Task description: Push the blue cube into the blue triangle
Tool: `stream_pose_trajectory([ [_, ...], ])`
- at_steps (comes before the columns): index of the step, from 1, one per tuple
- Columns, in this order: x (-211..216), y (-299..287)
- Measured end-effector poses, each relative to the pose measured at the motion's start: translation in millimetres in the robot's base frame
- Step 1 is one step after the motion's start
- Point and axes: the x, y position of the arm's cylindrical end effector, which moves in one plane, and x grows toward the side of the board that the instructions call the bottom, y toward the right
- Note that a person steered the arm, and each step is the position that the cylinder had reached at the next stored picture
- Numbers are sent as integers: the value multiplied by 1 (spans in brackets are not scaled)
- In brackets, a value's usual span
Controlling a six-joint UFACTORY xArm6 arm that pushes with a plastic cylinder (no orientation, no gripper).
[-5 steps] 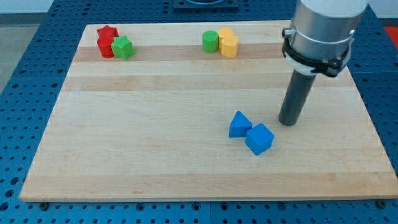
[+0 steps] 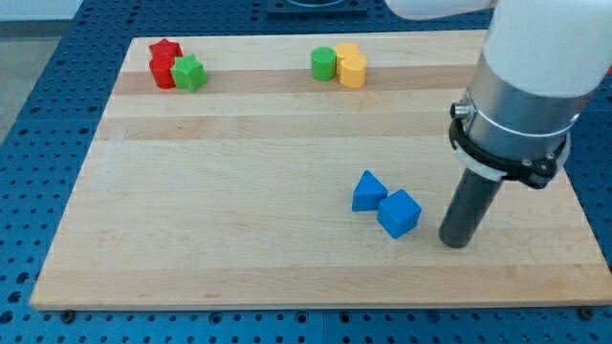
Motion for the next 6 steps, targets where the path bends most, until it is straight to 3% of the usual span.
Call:
stream_pose_trajectory([
  [3, 1, -64],
  [6, 1, -77],
])
